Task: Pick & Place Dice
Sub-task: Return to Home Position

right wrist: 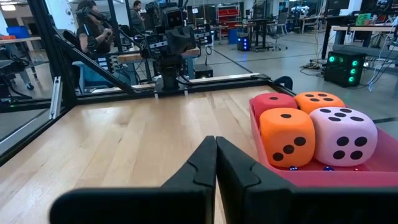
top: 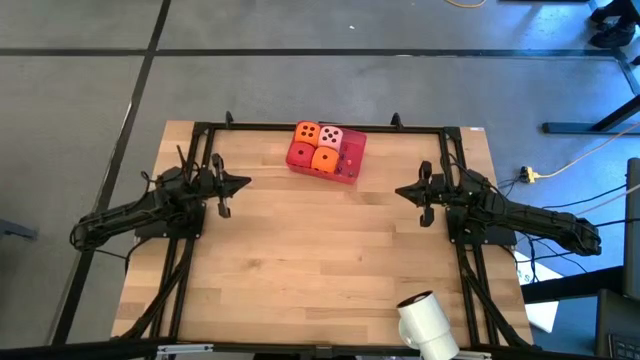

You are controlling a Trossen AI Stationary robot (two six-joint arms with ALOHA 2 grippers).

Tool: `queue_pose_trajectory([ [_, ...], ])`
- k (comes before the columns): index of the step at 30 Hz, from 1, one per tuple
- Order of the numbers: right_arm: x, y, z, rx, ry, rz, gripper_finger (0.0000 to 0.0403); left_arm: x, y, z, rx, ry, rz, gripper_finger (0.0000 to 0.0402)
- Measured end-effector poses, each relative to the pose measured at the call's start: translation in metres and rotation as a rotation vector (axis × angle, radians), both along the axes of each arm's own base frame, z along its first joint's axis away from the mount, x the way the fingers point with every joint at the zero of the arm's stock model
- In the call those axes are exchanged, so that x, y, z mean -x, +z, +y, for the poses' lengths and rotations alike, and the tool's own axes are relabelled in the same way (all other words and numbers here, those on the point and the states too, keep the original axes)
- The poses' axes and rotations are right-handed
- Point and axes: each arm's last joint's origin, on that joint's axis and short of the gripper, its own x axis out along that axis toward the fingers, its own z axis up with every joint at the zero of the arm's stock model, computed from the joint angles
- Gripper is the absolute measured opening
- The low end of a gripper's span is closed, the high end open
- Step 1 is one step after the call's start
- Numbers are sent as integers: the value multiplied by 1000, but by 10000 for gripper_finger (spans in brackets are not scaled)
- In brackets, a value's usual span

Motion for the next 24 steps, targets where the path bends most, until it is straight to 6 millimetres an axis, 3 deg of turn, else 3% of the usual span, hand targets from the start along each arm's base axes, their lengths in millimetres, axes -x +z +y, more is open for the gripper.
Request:
queue_pose_trajectory([
  [24,0,0,0,1,0,-1,9,0,-1,0,1,0,3,11],
])
